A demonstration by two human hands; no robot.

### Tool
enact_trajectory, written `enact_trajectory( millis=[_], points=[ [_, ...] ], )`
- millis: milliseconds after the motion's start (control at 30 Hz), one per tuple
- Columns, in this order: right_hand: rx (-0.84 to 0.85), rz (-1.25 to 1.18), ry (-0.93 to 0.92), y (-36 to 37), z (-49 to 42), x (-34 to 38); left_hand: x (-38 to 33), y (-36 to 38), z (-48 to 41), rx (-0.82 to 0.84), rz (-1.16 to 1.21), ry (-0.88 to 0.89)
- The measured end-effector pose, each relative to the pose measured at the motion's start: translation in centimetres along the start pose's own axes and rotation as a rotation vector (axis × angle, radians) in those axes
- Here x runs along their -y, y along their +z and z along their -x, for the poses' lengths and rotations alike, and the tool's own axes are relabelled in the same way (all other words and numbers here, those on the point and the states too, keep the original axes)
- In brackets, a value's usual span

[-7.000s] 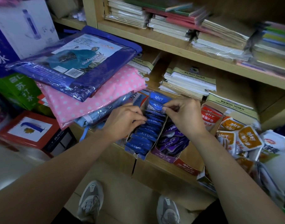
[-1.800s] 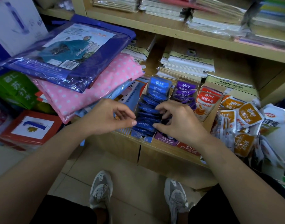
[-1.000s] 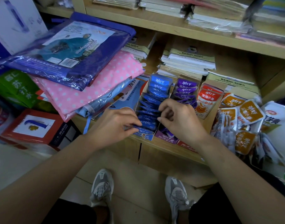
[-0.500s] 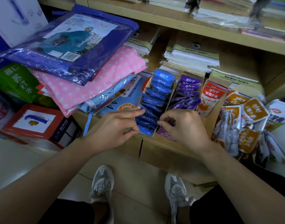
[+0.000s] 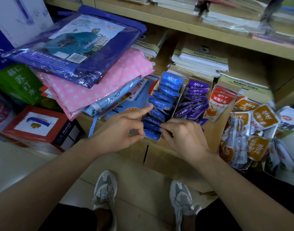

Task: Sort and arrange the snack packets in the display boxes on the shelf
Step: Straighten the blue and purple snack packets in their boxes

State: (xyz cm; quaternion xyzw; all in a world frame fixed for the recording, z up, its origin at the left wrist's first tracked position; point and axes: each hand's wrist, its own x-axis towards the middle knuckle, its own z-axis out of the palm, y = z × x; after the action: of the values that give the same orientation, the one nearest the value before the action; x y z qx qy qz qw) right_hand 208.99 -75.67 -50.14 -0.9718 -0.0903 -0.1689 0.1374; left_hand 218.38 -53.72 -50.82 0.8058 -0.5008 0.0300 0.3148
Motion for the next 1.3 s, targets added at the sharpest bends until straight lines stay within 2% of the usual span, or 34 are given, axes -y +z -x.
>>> enact_trajectory(
  millis=[100,267,433,600,733,833,933,1100,1300],
  points=[
    [-0.036,0.0,0.034,0.6,-0.3,0.4,-0.2,-0.2,-0.1,-0.031,-0.026,0.006],
    [-0.185,-0.168,0.014,-0.6,0.1,0.7,-0.2,-0.4,0.0,-0.141,-0.039,0.011],
    [-0.135,-0.25,-0.02,-1.2,0.2,0.5,-0.1,-0.5,0.0,-0.193,0.011,0.003],
    [-0.11,-0.497,0.201,-2.0,-0.3,-0.2,-0.3,-0.3,-0.1,-0.231,-0.02,0.036],
    [-0.074,-0.37,0.139,-1.7,-1.2,-0.3,-0.6,-0.1,-0.4,-0.277,-0.058,0.039],
    [0.023,-0.294,0.077,-1.9,-1.5,-0.4,-0.5,0.0,-0.4,-0.235,-0.108,0.092],
    [0.058,-0.253,0.052,-1.8,-1.6,-0.6,-0.2,-0.2,-0.2,-0.183,-0.099,0.057],
    [0.019,-0.121,-0.033,-1.1,-2.0,0.2,0.0,-0.3,-0.3,-0.12,-0.071,0.017],
    [-0.076,-0.24,0.008,-1.3,-1.6,0.2,-0.7,-0.4,-0.7,-0.206,-0.153,0.07]
  ],
)
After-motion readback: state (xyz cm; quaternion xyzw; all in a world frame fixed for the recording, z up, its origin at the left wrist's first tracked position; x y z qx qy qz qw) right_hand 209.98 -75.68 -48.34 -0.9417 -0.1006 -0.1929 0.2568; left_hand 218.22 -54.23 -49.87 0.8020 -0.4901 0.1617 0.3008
